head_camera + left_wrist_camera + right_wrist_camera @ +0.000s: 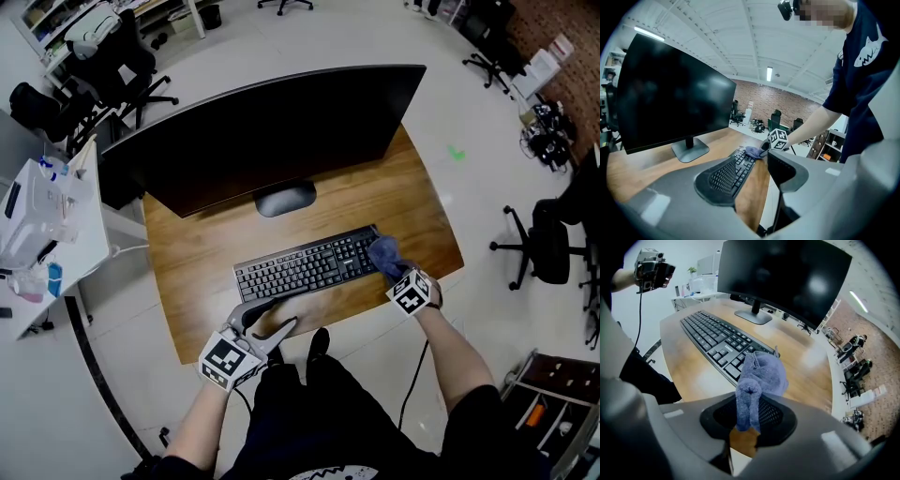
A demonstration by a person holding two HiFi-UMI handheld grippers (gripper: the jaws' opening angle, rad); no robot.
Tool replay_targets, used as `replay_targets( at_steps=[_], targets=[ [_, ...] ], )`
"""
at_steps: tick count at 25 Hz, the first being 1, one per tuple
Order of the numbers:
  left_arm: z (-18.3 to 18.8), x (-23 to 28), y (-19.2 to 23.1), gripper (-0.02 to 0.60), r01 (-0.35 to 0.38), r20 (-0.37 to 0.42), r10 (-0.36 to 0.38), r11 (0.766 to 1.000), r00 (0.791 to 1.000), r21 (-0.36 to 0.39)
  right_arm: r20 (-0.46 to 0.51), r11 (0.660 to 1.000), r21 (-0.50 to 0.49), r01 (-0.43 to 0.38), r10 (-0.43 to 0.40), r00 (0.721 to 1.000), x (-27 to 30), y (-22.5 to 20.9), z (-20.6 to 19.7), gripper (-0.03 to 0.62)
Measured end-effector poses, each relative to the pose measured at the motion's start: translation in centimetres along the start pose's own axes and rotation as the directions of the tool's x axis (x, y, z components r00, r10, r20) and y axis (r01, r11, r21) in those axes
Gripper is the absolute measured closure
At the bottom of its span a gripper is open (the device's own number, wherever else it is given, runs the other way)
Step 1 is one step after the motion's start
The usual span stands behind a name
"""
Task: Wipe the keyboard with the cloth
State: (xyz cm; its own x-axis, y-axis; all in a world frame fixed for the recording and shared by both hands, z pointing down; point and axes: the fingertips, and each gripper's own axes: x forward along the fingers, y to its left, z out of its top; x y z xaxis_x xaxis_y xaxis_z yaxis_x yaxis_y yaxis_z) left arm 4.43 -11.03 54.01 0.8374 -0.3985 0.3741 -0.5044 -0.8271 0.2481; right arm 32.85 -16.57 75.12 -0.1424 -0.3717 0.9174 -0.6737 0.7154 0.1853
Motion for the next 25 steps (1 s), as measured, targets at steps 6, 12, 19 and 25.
replay_targets(
  at_steps=[6,12,19,25],
  targets=[
    [0.1,-1.7,0.4,0.379,-0.008,0.01,0.008,1.0,1.0,0.012,0.167,0.968,0.249,0.006,-0.049,0.985,-2.9,-0.3,3.5,0.505],
    [0.5,-3.4,0.9,0.379,-0.016,0.033,0.016,1.0,0.999,0.026,0.414,0.894,0.436,-0.101,-0.1,0.905,-8.4,0.6,9.4,0.505],
    [2.0,-5.7,0.9,0.379,0.0,0.066,-0.003,0.998,0.998,0.055,0.599,0.855,0.456,-0.248,-0.089,0.796,-15.5,5.1,16.2,0.505],
    [1.9,-8.5,0.8,0.377,0.029,0.082,-0.036,0.996,0.996,0.085,0.678,0.848,0.429,-0.312,-0.074,0.731,-19.9,10.2,19.8,0.505]
  ],
)
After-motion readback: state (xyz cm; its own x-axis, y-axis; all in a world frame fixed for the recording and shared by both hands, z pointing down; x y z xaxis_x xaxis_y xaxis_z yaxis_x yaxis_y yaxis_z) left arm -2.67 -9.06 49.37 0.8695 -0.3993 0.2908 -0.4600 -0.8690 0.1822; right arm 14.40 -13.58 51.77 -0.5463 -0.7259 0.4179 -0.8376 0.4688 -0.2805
